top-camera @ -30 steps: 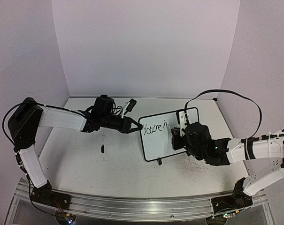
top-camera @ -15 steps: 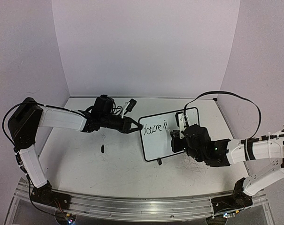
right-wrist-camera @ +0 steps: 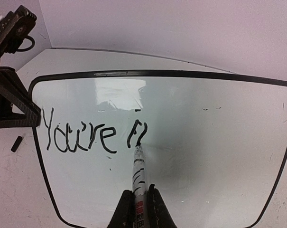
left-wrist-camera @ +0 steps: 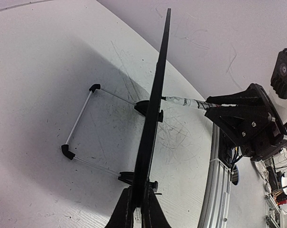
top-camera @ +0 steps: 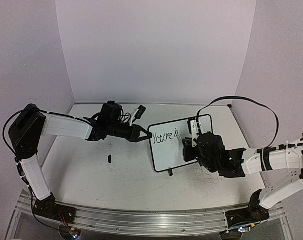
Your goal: Write a sentence on the whiteboard
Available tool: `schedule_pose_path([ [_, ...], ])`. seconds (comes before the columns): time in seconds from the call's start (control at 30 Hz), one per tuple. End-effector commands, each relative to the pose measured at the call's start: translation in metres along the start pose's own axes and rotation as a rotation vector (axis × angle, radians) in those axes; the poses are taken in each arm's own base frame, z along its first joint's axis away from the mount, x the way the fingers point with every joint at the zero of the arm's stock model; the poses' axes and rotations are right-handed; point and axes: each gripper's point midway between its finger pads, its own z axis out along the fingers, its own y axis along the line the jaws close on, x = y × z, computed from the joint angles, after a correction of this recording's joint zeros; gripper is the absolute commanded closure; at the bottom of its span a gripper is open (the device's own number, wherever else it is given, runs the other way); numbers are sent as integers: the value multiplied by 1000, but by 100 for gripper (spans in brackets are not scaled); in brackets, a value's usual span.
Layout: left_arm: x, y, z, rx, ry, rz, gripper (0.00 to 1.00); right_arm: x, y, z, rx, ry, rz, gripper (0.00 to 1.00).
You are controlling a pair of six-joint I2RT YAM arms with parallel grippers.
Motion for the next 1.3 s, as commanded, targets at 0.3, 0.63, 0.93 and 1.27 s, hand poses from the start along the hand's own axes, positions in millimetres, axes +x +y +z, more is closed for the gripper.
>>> schedule_pose_path([
  [0.3, -6, 2, -11, -54, -19, 24, 100, -39, -4, 3, 44, -102, 25, 100],
  [0.63, -6, 2, -11, -56, -20, 26, 100, -38, -9, 4, 72, -100, 31, 100],
  [0.93, -7, 2, -11, -59, -20, 29, 100, -27, -14, 1, 77, -64, 38, 100],
  [1.27, -8, 2, -11, -60, -22, 31, 100, -6, -14, -1, 50, -11, 36, 100],
])
